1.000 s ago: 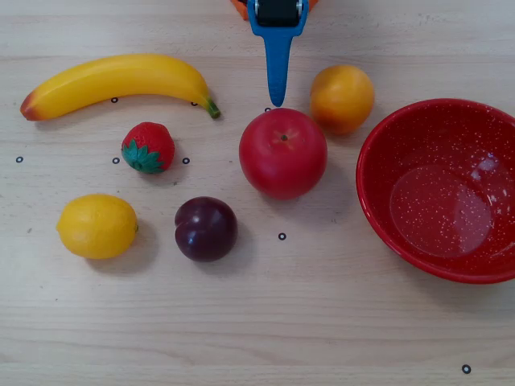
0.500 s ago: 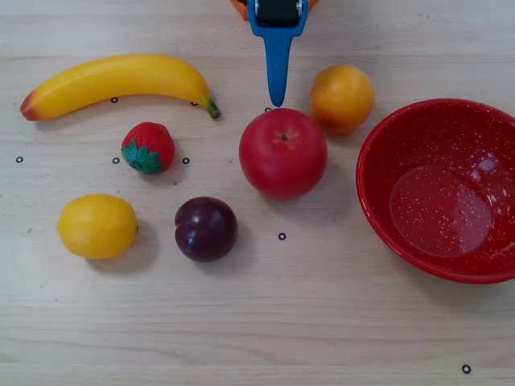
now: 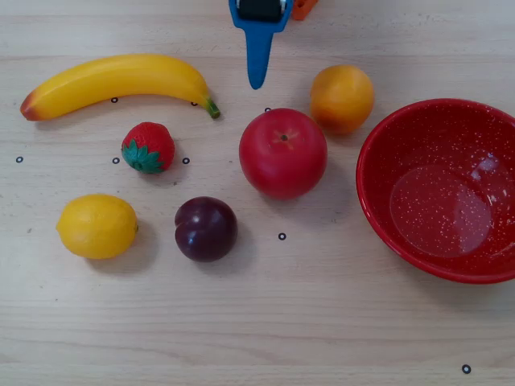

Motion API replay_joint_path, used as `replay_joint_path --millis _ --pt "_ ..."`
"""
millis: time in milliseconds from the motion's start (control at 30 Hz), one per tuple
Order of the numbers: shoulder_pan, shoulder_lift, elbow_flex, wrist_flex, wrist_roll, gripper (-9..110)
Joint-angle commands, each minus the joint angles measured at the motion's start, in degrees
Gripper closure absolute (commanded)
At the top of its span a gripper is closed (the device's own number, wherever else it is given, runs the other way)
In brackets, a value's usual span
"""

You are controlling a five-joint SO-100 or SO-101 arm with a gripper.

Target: Put the lemon in the red bowl.

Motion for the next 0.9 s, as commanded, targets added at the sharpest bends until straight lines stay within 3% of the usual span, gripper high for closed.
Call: replay_joint_path --millis 0,133,400,867 --pt "-2.5 -4.3 -11.5 3.2 3.3 101" --pt "-5.0 -14.3 -22.9 11.2 5.0 101" --pt "-10.9 -30.1 -40.9 16.1 5.2 101" --pt "-17.8 -50.5 -68.6 28.5 15.8 101"
